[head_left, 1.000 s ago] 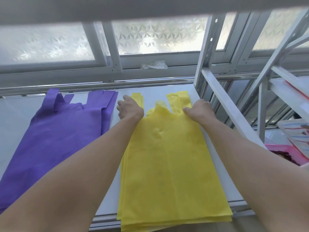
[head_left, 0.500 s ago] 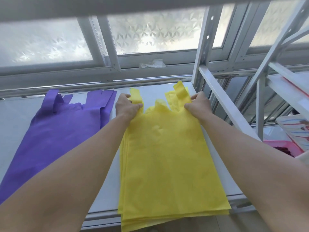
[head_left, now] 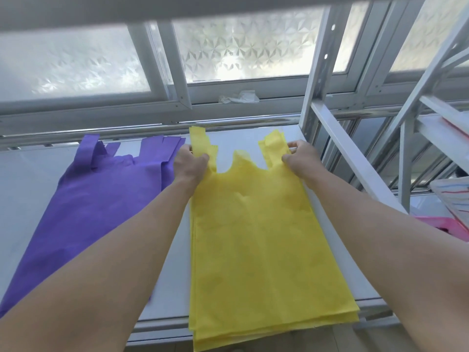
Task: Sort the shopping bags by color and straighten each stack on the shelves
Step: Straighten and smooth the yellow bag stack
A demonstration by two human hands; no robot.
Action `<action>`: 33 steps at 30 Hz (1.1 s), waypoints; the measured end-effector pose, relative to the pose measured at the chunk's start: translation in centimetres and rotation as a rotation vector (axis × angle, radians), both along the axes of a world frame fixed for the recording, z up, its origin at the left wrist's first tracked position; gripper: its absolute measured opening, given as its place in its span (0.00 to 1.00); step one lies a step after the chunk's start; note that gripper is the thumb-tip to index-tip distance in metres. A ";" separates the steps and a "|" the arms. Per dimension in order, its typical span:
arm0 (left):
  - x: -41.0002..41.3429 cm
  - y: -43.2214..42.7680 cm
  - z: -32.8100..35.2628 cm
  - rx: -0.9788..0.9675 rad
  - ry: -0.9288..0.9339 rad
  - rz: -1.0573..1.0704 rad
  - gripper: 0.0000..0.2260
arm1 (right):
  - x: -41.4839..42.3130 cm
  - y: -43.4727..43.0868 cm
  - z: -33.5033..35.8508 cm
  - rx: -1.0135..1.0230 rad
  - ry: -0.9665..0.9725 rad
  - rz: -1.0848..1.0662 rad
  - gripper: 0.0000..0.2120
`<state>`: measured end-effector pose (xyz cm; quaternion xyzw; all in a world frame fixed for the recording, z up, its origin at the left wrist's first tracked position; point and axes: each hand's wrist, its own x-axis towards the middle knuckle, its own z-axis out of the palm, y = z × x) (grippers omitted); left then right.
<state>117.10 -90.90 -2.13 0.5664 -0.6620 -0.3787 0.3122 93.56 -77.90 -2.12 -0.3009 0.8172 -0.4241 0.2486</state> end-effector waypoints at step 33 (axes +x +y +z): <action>1.6 3.4 -1.0 -0.120 0.133 -0.095 0.07 | 1.4 2.2 1.9 -0.163 -0.176 -0.059 0.08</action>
